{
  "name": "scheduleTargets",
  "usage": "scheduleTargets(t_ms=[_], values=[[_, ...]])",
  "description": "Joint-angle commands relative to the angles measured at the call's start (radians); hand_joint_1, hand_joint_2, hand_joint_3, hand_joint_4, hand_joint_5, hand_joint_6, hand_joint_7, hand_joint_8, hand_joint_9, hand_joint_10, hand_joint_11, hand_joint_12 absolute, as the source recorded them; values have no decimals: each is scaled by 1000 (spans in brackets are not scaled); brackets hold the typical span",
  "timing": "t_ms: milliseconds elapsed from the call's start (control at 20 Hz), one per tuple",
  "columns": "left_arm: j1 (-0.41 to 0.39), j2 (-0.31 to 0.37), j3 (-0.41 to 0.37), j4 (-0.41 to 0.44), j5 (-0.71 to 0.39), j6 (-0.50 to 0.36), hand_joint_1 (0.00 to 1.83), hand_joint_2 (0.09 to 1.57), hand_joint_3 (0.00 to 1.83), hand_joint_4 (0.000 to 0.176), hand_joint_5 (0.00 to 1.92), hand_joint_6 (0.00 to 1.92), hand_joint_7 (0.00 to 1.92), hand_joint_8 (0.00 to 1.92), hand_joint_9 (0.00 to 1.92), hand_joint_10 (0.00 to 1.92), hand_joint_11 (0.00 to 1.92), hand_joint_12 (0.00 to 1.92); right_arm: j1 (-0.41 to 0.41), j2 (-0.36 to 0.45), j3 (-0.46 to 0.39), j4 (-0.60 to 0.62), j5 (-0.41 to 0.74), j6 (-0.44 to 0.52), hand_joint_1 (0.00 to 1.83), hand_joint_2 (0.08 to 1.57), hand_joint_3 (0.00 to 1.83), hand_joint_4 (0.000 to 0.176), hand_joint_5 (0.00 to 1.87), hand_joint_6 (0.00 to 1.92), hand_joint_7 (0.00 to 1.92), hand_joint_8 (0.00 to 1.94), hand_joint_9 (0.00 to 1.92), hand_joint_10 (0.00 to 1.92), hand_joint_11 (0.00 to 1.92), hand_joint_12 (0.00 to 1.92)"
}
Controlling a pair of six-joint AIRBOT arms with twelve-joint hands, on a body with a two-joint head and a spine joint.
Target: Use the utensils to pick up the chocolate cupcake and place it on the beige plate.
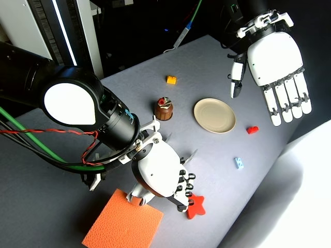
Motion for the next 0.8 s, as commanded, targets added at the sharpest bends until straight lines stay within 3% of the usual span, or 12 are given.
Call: scheduleTargets(t_ms=[0, 350, 500, 550, 650, 750], values=[[-14, 3, 6, 64, -32, 8, 471, 1051, 0, 0, 71, 2, 63, 2, 34, 2, 3, 41, 0, 7, 3, -16, 13, -9, 705, 995, 0, 0, 178, 9, 238, 8, 253, 12, 0, 698], [-14, 5, 4, 62, -24, 14, 453, 1049, 0, 0, 103, 2, 69, 1, 38, 2, 0, 94, 3, 8, 3, -16, 13, -9, 911, 1083, 15, 0, 256, 16, 353, 19, 355, 38, 0, 969], [-13, 4, 4, 62, -24, 14, 457, 1050, 0, 0, 99, 3, 61, 2, 30, 2, 0, 62, 4, 8, 3, -16, 14, -9, 925, 1105, 8, 0, 377, 32, 514, 38, 492, 117, 0, 1267], [-12, 5, 3, 62, -24, 16, 464, 1046, 0, 0, 109, 3, 70, 2, 40, 3, 0, 87, 3, 8, 3, -16, 14, -9, 943, 1104, 3, 0, 432, 26, 572, 32, 502, 228, 0, 1378], [-11, 5, 2, 62, -23, 17, 466, 1043, 0, 0, 111, 2, 80, 3, 49, 4, 0, 111, 3, 8, 3, -16, 15, -10, 999, 1111, 2, 0, 468, 14, 601, 20, 401, 509, 0, 1424], [-11, 6, 2, 61, -21, 17, 458, 1042, 0, 0, 106, 2, 74, 1, 46, 2, 0, 109, 4, 9, 3, -16, 18, -11, 935, 1157, 7, 0, 455, 6, 595, 19, 291, 781, 0, 1468]])
